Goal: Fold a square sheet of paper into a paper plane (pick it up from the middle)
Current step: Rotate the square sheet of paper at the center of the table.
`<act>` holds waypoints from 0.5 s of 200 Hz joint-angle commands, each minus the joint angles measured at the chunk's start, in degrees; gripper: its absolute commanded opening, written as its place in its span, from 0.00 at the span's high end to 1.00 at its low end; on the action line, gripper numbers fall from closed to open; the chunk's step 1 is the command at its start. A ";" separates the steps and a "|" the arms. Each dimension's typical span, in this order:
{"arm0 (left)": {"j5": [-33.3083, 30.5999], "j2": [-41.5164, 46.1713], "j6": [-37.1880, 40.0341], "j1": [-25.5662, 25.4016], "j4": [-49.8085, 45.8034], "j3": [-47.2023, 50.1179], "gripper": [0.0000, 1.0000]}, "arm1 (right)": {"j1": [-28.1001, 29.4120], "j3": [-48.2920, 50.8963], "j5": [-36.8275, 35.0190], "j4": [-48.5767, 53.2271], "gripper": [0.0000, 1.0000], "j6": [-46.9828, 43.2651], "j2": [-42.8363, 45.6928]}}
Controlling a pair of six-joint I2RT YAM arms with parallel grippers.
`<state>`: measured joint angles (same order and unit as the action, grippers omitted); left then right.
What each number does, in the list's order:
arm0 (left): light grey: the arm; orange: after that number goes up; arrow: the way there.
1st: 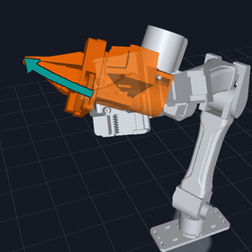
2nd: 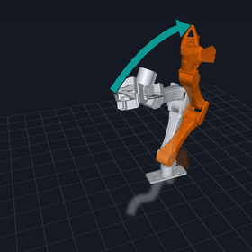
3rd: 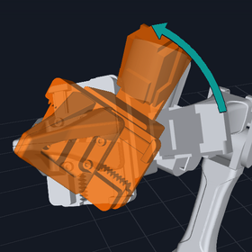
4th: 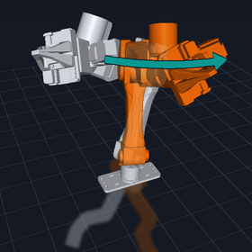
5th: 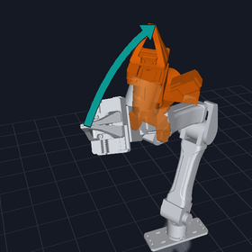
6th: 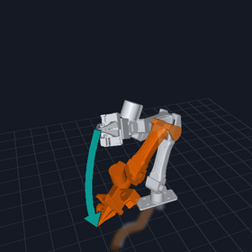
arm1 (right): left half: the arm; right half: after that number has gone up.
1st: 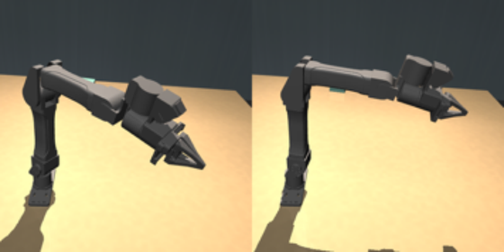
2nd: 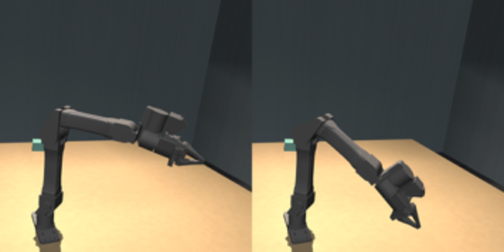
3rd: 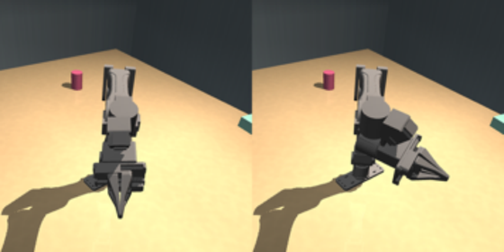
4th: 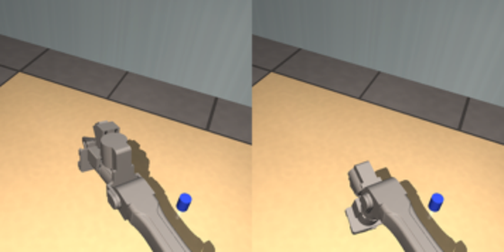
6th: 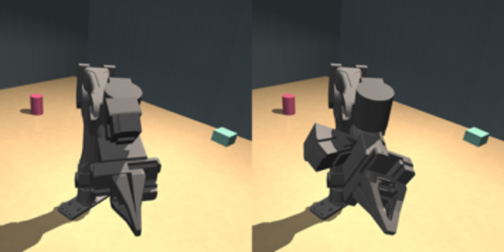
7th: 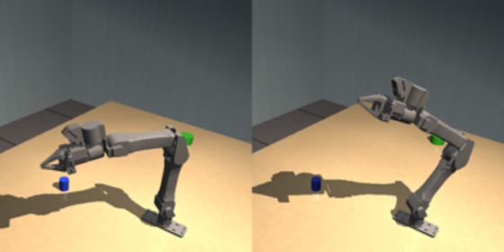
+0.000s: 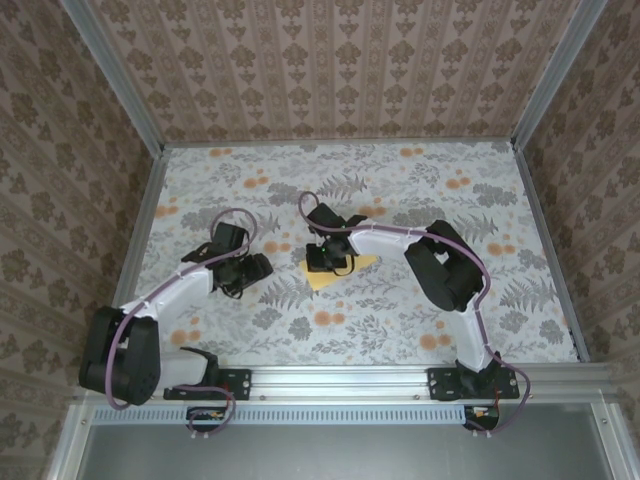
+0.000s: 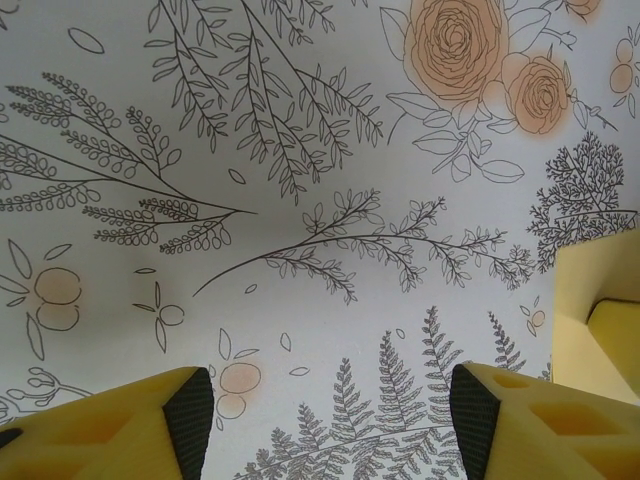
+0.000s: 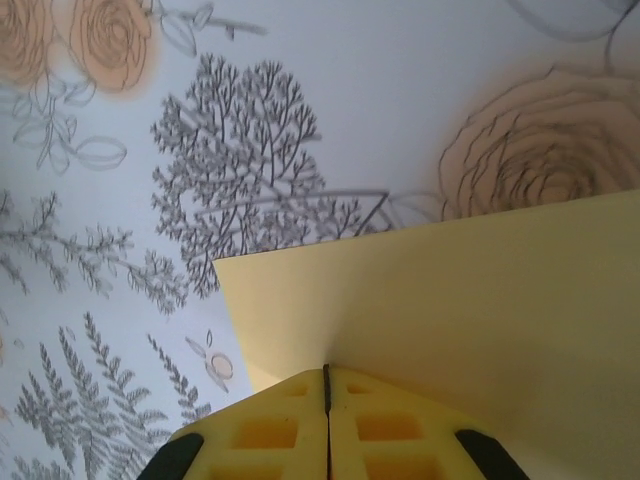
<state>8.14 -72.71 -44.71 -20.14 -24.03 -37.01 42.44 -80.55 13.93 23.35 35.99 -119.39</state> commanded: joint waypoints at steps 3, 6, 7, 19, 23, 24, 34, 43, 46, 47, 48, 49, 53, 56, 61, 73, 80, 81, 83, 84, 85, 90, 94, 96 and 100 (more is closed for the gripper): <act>1.71 -0.48 1.91 0.50 -0.45 -1.31 0.32 | 1.61 5.27 2.15 13.25 0.94 -8.91 1.09; 1.82 -0.49 1.93 0.46 -0.53 -1.31 0.32 | 1.67 5.60 2.01 14.50 0.94 -9.93 1.49; 1.89 -0.50 1.96 0.46 -0.51 -1.31 0.32 | 1.68 5.81 1.99 14.86 0.94 -10.34 1.69; 2.28 -0.48 2.13 0.45 -0.58 -1.39 0.32 | 1.72 7.94 0.40 17.98 0.95 -14.60 3.86; 2.38 -0.49 2.17 0.45 -0.73 -1.45 0.32 | 1.69 8.66 -0.62 19.05 0.95 -15.92 4.72; 2.43 -0.46 2.17 0.45 -0.74 -1.46 0.32 | 1.73 8.83 -0.86 19.25 0.95 -16.20 4.93; 2.64 -0.42 2.13 0.14 -0.53 -1.37 0.32 | 1.60 10.15 -3.90 20.89 0.94 -18.14 7.24; 2.74 -0.41 2.09 -0.27 -0.24 -1.48 0.32 | 1.37 10.79 -6.25 21.38 0.93 -18.68 9.41; 2.77 -0.42 2.02 -0.44 -0.16 -1.48 0.32 | 1.28 10.94 -6.81 21.32 0.92 -18.62 10.24; 2.76 -0.42 2.00 -0.52 -0.15 -1.52 0.32 | 1.26 10.98 -6.99 21.26 0.92 -18.60 10.50; 2.76 -0.37 2.00 -0.60 -0.14 -1.55 0.32 | 1.21 11.01 -7.12 21.23 0.92 -18.59 10.81; 2.76 -0.35 2.00 -0.69 -0.14 -1.56 0.31 | 1.19 11.02 -7.32 21.18 0.91 -18.55 11.14; 2.79 -0.52 1.96 -0.88 -0.06 -1.63 0.31 | 1.15 11.11 -7.80 20.85 0.90 -18.04 12.24; 2.79 -0.55 1.98 -1.12 -0.09 -1.82 0.31 | 1.02 11.16 -8.27 20.49 0.87 -17.45 13.16; 2.84 -0.67 1.91 -1.42 -0.09 -1.98 0.31 | 0.84 11.35 -8.81 19.60 0.82 -16.32 14.61; 2.82 -1.02 1.66 -2.53 -0.14 -2.51 0.31 | 0.44 12.10 -10.62 16.85 0.71 -12.80 17.95; 2.74 -1.12 1.29 -3.06 -0.15 -2.75 0.31 | 0.21 12.47 -12.70 15.58 0.66 -10.44 19.26; 2.70 -1.12 1.25 -3.15 -0.15 -2.77 0.31 | 0.16 12.54 -13.06 15.41 0.65 -10.08 19.45; 2.72 -1.16 1.17 -3.33 -0.18 -2.86 0.31 | 0.05 12.66 -13.71 15.23 0.63 -9.38 19.59; 2.69 -1.19 1.14 -3.41 -0.20 -2.92 0.31 | -0.01 12.73 -14.13 15.05 0.62 -9.02 19.75; 2.73 -1.15 1.08 -3.50 -0.22 -2.95 0.31 | 0.00 12.71 -14.47 14.92 0.62 -8.66 19.91; 2.74 -1.20 0.82 -3.84 0.01 -3.04 0.31 | -0.23 12.99 -16.11 14.47 0.59 -7.12 20.36; 2.85 -1.29 0.54 -4.18 0.08 -3.06 0.30 | -0.53 13.05 -17.16 13.99 0.58 -6.09 20.57; 2.87 -1.36 0.51 -4.37 0.11 -3.06 0.30 | -0.74 13.10 -17.60 13.87 0.57 -5.53 20.60; 2.92 -1.38 0.21 -4.63 0.34 -3.17 0.30 | -1.03 13.06 -18.40 13.52 0.56 -4.72 20.47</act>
<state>10.22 -73.41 -43.90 -23.20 -23.97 -38.06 42.83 -68.18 4.78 38.68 24.84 -102.06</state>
